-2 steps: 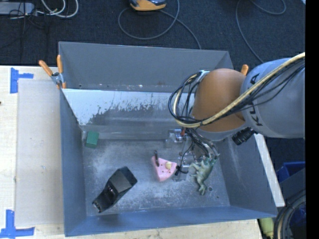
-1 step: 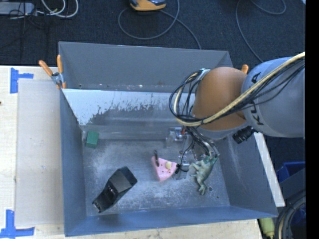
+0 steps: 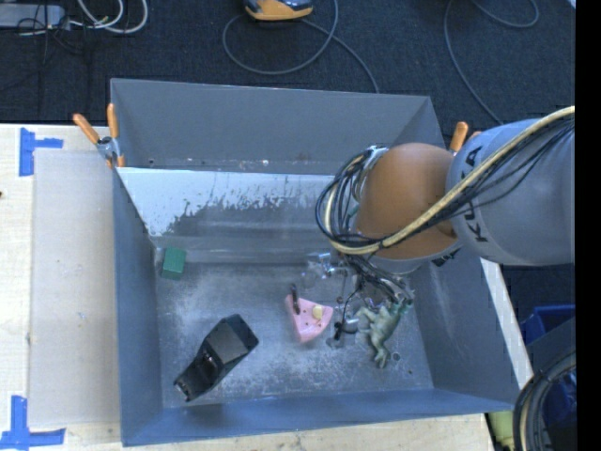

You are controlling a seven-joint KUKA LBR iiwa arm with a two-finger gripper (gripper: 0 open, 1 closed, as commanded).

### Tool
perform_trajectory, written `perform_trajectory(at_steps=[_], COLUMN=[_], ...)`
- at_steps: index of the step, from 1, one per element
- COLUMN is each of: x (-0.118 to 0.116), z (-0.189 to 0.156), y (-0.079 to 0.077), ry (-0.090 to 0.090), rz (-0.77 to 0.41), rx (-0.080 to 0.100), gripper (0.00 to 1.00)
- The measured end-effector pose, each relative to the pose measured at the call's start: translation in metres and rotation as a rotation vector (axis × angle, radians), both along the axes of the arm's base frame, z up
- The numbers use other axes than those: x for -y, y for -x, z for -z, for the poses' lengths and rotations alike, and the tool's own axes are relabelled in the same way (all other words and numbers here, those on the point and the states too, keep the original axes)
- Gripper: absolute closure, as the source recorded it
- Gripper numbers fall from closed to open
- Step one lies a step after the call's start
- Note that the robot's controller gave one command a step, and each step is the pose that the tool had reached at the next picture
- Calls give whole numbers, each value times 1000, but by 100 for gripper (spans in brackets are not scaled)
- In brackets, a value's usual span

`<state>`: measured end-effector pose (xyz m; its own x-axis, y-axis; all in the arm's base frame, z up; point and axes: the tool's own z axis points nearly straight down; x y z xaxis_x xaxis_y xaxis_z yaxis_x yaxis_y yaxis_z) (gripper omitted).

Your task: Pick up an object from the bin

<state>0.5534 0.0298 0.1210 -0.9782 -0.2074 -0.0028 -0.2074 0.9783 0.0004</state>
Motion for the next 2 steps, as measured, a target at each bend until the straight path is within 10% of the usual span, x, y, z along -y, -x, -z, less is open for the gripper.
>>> perform_trajectory(at_steps=[1, 2], x=[-3, -3], z=[50, 50], y=[-17, -17], ry=[-1, -1], rz=[-155, -155], rx=[-5, -5], gripper=[100, 100])
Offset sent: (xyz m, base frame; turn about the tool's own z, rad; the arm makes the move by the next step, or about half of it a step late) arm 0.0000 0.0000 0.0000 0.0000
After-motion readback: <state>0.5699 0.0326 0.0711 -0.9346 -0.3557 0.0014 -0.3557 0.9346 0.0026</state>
